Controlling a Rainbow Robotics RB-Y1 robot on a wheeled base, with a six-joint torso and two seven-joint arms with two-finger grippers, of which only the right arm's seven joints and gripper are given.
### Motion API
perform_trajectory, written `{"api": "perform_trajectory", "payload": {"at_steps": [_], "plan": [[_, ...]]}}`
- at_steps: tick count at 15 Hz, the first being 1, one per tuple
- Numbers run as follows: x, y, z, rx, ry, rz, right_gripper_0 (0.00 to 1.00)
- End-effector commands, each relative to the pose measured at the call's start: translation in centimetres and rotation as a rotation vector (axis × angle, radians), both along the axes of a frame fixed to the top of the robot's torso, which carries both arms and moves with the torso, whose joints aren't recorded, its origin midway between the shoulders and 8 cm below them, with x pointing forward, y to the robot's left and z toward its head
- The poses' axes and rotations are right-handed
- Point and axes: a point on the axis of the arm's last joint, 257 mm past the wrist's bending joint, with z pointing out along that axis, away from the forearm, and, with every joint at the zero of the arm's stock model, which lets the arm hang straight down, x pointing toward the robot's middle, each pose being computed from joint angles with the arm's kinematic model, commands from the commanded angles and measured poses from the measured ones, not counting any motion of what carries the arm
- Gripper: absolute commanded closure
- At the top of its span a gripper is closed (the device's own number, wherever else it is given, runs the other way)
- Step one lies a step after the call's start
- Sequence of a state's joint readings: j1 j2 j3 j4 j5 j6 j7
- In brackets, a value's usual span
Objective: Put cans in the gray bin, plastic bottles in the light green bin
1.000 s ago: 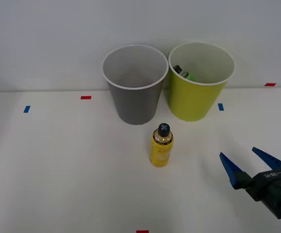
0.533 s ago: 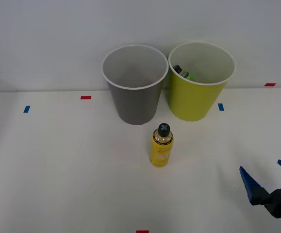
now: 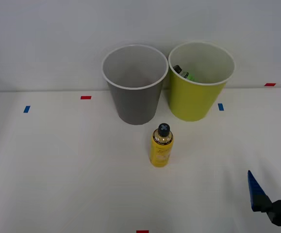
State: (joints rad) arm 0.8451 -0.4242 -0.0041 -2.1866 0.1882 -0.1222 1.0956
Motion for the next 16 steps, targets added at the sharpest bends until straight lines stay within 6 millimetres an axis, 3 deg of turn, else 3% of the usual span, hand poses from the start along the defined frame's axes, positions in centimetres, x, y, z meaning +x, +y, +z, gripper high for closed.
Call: {"api": "perform_trajectory", "payload": {"at_steps": [1, 7, 11, 16], "plan": [[-0.8, -0.3, -1.4, 0.092, -0.033, 0.067, 0.00], [-4.7, 1.2, -1.5, 0.391, -0.040, 0.056, 0.00], [-6.4, 0.6, -1.9, 0.216, -0.069, 0.034, 0.00], [-7.4, -0.2, -4.5, 0.442, -0.121, 0.063, 0.00]]}}
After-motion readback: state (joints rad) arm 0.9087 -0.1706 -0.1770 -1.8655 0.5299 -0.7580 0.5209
